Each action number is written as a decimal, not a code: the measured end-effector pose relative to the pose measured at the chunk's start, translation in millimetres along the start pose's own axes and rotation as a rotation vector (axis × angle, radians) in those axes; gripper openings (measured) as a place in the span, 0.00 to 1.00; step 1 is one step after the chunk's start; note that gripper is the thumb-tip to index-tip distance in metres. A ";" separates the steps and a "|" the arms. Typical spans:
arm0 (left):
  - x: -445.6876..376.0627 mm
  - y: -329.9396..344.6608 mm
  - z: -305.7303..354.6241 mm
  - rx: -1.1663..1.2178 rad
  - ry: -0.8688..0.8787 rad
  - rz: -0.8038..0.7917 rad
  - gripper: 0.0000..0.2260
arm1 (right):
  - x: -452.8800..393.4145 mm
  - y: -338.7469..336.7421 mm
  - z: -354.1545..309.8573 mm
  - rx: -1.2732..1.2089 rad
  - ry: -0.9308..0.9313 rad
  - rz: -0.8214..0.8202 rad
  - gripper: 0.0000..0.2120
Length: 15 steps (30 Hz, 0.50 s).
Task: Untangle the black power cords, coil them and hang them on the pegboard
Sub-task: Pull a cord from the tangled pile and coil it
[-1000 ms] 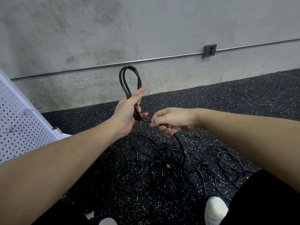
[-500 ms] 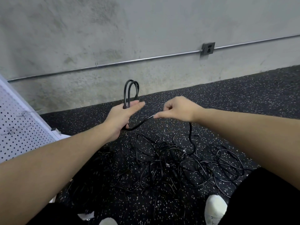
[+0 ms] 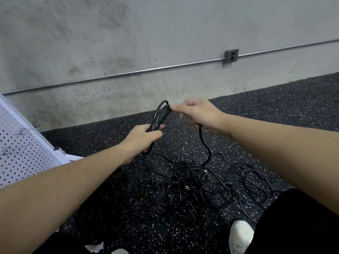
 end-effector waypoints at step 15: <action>8.1 19.0 19.6 0.269 0.090 -0.106 0.16 | 0.8 -9.1 -16.2 -0.018 -0.086 0.234 0.06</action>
Point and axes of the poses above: each hand's wrist, its own x-axis away from the middle knuckle, its own y-axis out of the palm, z = x × y, the point moved 10 cm from there along -x, towards the middle knuckle, and after that the axes turned 2 degrees about -z, right-handed, at the moved point
